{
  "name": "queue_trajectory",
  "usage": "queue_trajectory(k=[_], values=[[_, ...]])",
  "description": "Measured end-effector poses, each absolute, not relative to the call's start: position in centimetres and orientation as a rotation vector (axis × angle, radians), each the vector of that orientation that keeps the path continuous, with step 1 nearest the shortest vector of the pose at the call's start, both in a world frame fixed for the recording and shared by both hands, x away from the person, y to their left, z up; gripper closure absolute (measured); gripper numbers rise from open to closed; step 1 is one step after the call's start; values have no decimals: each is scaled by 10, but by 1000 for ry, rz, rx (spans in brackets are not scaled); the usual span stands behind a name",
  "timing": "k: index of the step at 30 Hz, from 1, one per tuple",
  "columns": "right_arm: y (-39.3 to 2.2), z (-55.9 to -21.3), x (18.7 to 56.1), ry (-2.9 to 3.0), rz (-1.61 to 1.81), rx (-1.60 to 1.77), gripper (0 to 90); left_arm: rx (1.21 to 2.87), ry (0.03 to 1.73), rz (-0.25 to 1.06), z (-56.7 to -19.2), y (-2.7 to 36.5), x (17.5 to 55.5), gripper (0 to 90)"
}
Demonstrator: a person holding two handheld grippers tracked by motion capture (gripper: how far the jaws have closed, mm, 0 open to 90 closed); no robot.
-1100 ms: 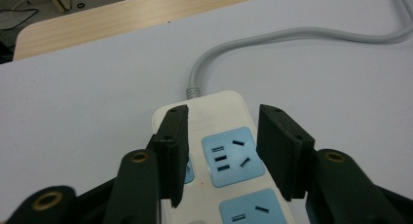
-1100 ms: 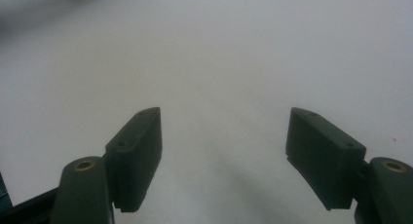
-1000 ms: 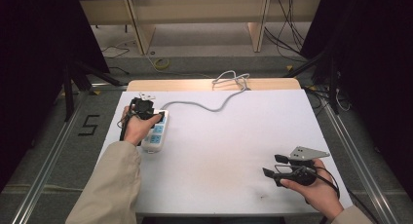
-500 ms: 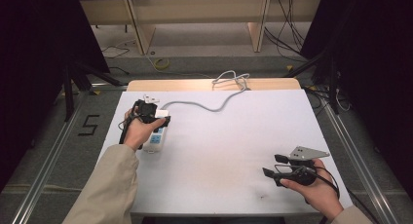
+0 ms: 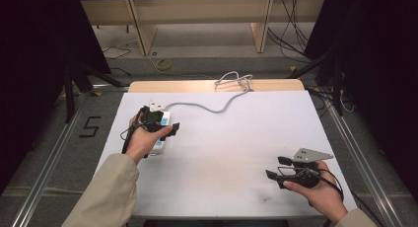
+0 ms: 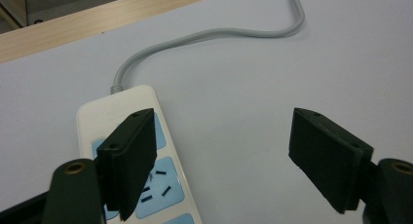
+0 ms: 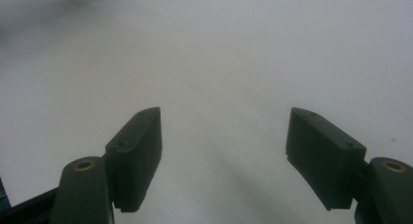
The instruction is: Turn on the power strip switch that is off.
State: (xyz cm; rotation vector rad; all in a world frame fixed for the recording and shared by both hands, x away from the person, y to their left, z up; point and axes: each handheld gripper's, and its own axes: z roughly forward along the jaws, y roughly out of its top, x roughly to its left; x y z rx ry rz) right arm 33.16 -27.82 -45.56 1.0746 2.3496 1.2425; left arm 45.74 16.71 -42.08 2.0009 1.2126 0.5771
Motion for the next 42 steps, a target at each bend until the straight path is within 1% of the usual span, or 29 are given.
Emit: queue_trajectory(k=[3, 4, 9, 14, 22, 27, 42], values=[[-278, -456, 331, 2348, 1245, 1074, 298, 2014, 1186, 567, -420, 164, 452, 245], [-278, -455, 331, 2348, 1245, 1074, 298, 1991, 1185, 564, -420, 162, 450, 243], [-279, -455, 332, 2347, 1246, 1073, 297, 1988, 1132, 576, -415, 156, 439, 231], [-279, -455, 331, 2344, 1248, 1072, 297, 1988, 1100, 552, -415, 151, 428, 232], [-279, -455, 331, 2344, 1252, 1071, 297, 2010, 992, 552, -416, 145, 408, 228], [-279, -455, 331, 2342, 1255, 1070, 296, 2026, 928, 582, -420, 148, 395, 227], [-278, -455, 331, 2346, 1257, 1068, 296, 2058, 848, 553, -435, 160, 356, 215]])
